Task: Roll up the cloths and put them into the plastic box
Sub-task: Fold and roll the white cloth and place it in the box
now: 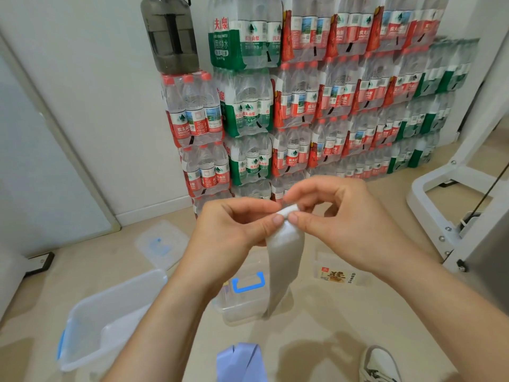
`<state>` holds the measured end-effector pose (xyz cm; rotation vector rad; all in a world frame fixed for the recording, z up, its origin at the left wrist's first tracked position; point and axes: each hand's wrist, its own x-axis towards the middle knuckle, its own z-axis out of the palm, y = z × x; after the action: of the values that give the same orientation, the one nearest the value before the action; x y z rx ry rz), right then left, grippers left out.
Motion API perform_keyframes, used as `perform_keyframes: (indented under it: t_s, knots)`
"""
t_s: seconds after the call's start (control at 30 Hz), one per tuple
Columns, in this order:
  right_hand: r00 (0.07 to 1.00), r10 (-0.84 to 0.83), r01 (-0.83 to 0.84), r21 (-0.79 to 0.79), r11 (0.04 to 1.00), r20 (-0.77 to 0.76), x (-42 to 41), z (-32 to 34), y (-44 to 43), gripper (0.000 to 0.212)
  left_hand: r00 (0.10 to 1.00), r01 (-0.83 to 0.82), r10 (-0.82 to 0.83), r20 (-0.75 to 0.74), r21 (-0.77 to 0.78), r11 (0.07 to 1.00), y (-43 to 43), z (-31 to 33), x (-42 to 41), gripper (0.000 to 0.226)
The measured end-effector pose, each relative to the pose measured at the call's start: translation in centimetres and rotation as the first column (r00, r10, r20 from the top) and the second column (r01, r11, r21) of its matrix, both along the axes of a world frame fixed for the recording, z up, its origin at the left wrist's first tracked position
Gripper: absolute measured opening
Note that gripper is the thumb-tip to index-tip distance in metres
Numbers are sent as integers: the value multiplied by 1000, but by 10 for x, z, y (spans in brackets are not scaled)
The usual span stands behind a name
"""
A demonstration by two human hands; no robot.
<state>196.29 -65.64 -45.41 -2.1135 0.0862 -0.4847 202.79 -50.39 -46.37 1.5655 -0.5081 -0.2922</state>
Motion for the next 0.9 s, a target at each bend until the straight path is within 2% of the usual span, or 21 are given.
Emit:
perform_keyframes:
  t_s: [0.03, 0.1, 0.17, 0.27, 0.47, 0.67, 0.77, 0.9]
  knots:
    - [1000, 5, -5, 14, 1000, -26, 1, -1, 1, 20, 1000, -9, 9, 14, 24, 1000, 0, 0, 0, 12]
    - [995, 67, -50, 204, 978, -76, 3, -4, 4, 21, 998, -45, 44, 55, 30, 999, 1, -1, 1, 15]
    - [987, 130, -77, 435, 897, -95, 5, -6, 8, 20, 995, -77, 77, 70, -12, 997, 1, -2, 2, 17]
    - [984, 143, -55, 591, 805, -103, 6, -7, 10, 18, 990, -110, 114, 77, -55, 992, 2, -2, 1, 18]
    - [987, 112, -13, 644, 765, -114, 9, -10, 11, 29, 974, -170, 175, 144, -49, 984, -2, -4, 0, 21]
    - [988, 143, -65, 671, 739, -61, 9, -12, 15, 19, 935, -233, 215, 280, 33, 972, -2, -4, 2, 32]
    - [992, 115, -52, 659, 750, -52, 8, -10, 16, 17, 947, -211, 196, 254, 31, 977, -1, -4, 1, 31]
    - [996, 74, -32, 637, 770, -40, 6, -5, 12, 23, 989, -65, 62, 136, 15, 998, 0, -4, -2, 27]
